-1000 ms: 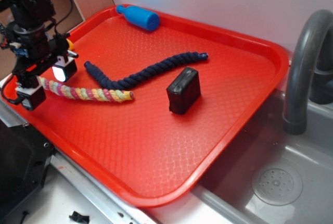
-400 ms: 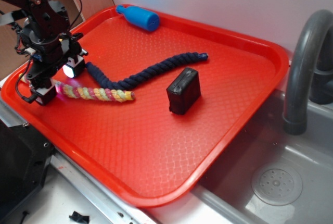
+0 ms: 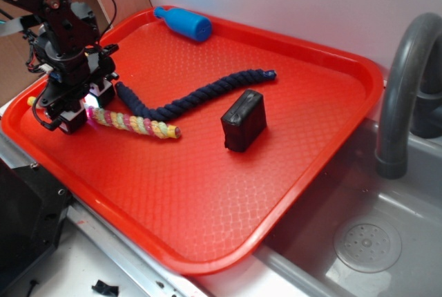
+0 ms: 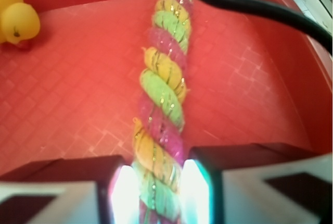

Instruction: Grab the multicolored rope.

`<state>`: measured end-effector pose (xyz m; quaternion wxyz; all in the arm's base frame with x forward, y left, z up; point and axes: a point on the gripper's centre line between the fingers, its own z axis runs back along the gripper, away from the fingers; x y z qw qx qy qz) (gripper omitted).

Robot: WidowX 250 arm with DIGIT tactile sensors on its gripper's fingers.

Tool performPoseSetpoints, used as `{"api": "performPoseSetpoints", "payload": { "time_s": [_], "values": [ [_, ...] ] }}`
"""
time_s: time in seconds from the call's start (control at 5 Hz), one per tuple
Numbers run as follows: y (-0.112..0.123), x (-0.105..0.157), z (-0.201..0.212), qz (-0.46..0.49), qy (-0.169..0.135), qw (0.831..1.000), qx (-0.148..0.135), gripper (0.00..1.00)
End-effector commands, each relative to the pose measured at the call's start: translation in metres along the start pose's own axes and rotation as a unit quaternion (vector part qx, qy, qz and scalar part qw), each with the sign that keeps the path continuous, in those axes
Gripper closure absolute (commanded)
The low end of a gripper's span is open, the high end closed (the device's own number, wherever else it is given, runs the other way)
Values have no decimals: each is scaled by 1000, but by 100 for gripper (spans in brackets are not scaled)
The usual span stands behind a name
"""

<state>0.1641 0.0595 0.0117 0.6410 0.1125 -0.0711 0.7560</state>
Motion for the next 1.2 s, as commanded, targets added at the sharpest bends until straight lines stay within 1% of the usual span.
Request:
{"api": "performPoseSetpoints", "payload": {
  "time_s": [0.0,0.2,0.4,0.6,0.8,1.0],
  "values": [
    [7,-1,68,-115,2,991,-62,100],
    [-8,-3,119,-242,81,966,-47,100],
    [-14,-7,158,-361,118,923,-62,100],
    [-11,-7,182,-468,107,869,-116,100],
    [-8,-6,194,-514,93,843,-127,100],
    [-7,-6,200,-542,70,829,-121,100]
  ]
}}
